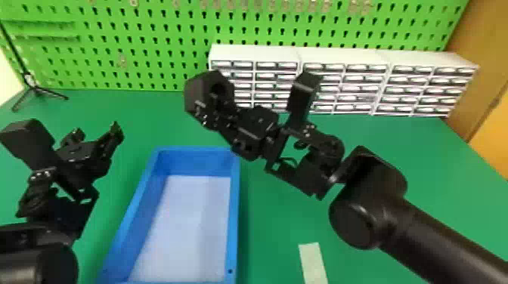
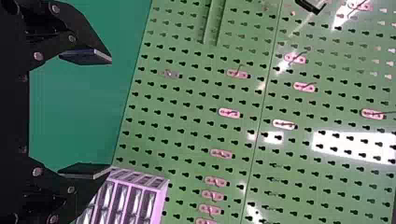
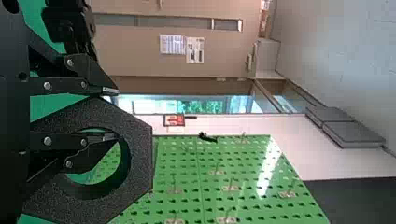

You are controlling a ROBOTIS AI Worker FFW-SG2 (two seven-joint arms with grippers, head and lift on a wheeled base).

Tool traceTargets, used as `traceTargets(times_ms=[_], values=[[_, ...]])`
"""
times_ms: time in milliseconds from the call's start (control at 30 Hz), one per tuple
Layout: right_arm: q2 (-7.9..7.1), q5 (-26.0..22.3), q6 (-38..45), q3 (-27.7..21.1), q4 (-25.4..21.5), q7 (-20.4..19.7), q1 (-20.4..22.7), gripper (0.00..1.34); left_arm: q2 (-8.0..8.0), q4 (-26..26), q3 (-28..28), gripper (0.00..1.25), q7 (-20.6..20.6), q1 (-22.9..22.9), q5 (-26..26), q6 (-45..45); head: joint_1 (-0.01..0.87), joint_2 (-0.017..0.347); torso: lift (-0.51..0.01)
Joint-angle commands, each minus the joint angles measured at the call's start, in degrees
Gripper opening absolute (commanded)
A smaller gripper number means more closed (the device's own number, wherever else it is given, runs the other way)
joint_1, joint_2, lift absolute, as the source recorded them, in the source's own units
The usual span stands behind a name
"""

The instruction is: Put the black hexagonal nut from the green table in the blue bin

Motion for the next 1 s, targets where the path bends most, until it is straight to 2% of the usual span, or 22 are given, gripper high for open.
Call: traceTargets(times_ms=[0,167,733,800,900,967], values=[[0.52,-0.8,0.0,3.4,1.2,0.5,-1.3,0.31,0.00,0.3,-0.2,0.82,0.0,-0.3,-0.2,0.0,0.692,0.008,-0.097],[0.96,-3.0,0.4,6.0,2.4,1.0,-2.2,0.31,0.00,0.4,-0.2,0.82,0.0,-0.5,-0.1,0.0,0.692,0.008,-0.097],[1.58,-4.5,2.2,7.9,2.8,2.1,-2.8,0.32,0.00,0.6,-0.3,0.82,-0.1,-0.6,0.1,-0.2,0.692,0.008,-0.097],[1.58,-5.1,2.7,8.1,2.8,2.1,-2.8,0.38,0.00,0.6,-0.3,0.82,-0.1,-0.6,0.1,-0.3,0.692,0.008,-0.097],[1.58,-5.4,3.3,8.4,2.9,2.1,-2.9,0.59,0.00,0.6,-0.3,0.82,0.0,-0.6,0.1,-0.3,0.692,0.008,-0.097],[1.58,-5.4,3.3,8.5,2.9,2.1,-2.9,0.69,0.00,0.6,-0.3,0.82,0.0,-0.6,0.1,-0.3,0.692,0.008,-0.097]])
